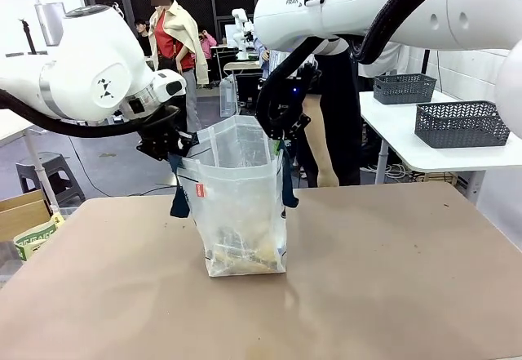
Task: Transfer purchased items from the store into the shopping bag.
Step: Move the Reusable shopping bag to the right side of the table.
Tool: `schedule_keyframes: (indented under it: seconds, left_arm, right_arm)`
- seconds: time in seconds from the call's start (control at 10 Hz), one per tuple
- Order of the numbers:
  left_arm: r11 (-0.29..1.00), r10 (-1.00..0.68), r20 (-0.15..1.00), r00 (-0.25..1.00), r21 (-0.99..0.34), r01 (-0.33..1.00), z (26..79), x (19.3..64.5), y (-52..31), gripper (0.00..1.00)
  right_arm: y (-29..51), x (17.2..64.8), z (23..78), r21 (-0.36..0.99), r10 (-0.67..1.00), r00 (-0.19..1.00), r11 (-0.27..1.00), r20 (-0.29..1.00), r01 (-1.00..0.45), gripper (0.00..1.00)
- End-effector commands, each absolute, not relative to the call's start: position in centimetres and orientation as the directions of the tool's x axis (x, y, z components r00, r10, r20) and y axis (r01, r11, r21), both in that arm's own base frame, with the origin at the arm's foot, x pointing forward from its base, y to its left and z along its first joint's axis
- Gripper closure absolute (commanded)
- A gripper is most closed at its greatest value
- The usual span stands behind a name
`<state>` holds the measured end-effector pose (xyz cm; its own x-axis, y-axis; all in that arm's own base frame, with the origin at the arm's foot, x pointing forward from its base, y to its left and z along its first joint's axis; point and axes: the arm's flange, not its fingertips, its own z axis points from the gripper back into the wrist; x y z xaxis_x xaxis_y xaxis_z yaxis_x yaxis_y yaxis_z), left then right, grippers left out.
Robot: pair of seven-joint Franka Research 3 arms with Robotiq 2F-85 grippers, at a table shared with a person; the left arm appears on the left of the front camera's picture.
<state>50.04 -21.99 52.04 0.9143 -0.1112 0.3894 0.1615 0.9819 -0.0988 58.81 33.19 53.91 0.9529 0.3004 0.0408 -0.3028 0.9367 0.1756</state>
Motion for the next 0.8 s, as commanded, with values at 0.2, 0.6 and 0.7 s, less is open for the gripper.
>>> schedule_keyframes:
  seconds: [0.2, 0.6, 0.7]
  left_arm:
    - [0.967, -0.019, 0.299, 0.954, -0.236, 0.093, 51.8, 51.6, -24.5, 1.00]
    - [0.943, 0.025, 0.253, 0.967, -0.327, 0.062, 51.4, 52.3, -26.5, 1.00]
    - [0.943, 0.084, 0.236, 0.968, -0.332, 0.000, 51.5, 52.8, -26.5, 1.00]
  right_arm:
    - [34.8, 58.3, 53.5, 0.196, 0.230, 0.973, 0.955, -0.008, -0.224, 1.00]
    - [36.8, 58.6, 53.1, 0.226, 0.201, 0.979, 0.956, -0.035, -0.189, 1.00]
    - [37.1, 59.2, 52.8, 0.235, 0.204, 0.977, 0.954, -0.053, -0.187, 1.00]
